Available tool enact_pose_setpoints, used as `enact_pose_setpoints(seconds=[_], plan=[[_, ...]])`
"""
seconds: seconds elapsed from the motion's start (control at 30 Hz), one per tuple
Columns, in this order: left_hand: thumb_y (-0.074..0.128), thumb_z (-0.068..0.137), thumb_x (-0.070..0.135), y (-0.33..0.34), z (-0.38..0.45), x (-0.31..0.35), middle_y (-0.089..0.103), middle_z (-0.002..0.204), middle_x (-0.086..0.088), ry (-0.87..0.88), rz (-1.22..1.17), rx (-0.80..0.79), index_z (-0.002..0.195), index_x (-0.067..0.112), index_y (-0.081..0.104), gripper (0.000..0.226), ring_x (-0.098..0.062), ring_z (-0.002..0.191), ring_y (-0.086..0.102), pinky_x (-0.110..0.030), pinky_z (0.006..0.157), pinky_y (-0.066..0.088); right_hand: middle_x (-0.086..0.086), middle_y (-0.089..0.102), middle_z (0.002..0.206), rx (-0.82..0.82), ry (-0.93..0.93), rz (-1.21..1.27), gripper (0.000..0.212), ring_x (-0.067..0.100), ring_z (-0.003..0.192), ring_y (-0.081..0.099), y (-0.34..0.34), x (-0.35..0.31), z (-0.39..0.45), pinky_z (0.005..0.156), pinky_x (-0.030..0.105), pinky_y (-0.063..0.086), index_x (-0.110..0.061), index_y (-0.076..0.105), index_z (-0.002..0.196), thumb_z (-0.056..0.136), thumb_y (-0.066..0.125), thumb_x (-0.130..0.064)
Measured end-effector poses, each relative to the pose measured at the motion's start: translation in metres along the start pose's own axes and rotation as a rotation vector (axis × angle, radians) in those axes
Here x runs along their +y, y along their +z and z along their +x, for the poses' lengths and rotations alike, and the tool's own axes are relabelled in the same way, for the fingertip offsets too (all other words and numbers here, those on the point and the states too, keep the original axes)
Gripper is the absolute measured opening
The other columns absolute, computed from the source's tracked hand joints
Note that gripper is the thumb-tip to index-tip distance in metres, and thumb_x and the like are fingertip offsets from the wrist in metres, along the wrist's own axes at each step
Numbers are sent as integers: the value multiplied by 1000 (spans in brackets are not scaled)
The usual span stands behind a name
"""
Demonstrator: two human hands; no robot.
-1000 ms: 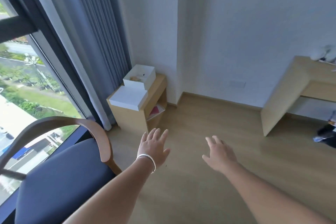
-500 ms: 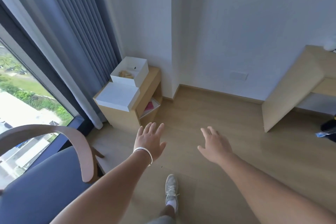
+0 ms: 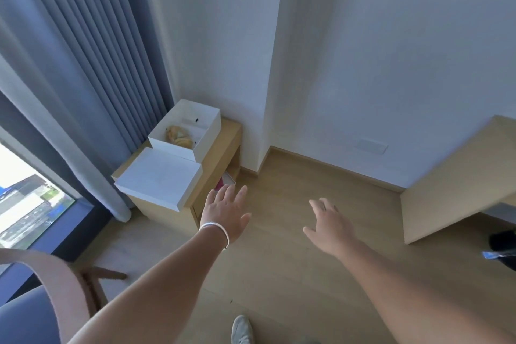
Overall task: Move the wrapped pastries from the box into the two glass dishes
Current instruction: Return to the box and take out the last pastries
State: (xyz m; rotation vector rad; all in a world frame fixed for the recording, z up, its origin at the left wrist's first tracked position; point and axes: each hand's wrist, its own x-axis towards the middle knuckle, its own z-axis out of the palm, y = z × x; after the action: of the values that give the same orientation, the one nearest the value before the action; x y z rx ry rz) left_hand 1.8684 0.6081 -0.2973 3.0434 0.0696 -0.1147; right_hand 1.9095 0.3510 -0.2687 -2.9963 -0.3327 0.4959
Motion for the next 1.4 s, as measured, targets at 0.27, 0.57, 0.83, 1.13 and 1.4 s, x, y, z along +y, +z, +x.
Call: enact_pose_setpoints(seconds=[0.27, 0.57, 0.83, 1.13, 1.4], plan=[[42, 92, 57, 0, 76, -10, 28, 153, -1, -27, 20, -19, 148, 29, 15, 69, -25, 144, 17, -47, 116, 14, 6, 26, 156, -2, -25, 18, 71, 27, 139, 32, -23, -3, 81, 110, 38, 35, -24, 27, 148, 88, 56, -48], [35, 95, 56, -5, 190, -5, 17, 158, -4, -75, 40, -45, 150, 27, 3, 71, -24, 146, 9, -46, 117, 9, 6, 24, 156, -3, -136, 31, 71, 24, 142, 29, -58, 9, 214, 113, 37, 30, -22, 24, 150, 91, 54, -47], [40, 92, 54, -28, 301, 4, 27, 153, -3, -154, 55, 3, 148, 28, 9, 69, -25, 143, 20, -47, 117, 16, 7, 18, 160, -15, -261, 20, 71, 26, 144, 25, -111, 23, 332, 116, 39, 27, -21, 20, 152, 93, 52, -46], [42, 92, 56, -30, 363, -8, 30, 151, -3, -244, 13, 13, 145, 29, 11, 67, -26, 141, 23, -47, 116, 18, 5, 19, 159, -85, -378, -14, 71, 25, 143, 26, -127, 2, 417, 114, 39, 28, -24, 21, 151, 92, 51, -46], [41, 91, 56, -15, 408, -79, 28, 153, -4, -392, -43, 3, 145, 28, 15, 66, -25, 143, 19, -46, 116, 13, 9, 19, 160, -143, -497, -131, 72, 27, 144, 25, -130, -61, 494, 114, 41, 28, -22, 19, 152, 93, 49, -47]])
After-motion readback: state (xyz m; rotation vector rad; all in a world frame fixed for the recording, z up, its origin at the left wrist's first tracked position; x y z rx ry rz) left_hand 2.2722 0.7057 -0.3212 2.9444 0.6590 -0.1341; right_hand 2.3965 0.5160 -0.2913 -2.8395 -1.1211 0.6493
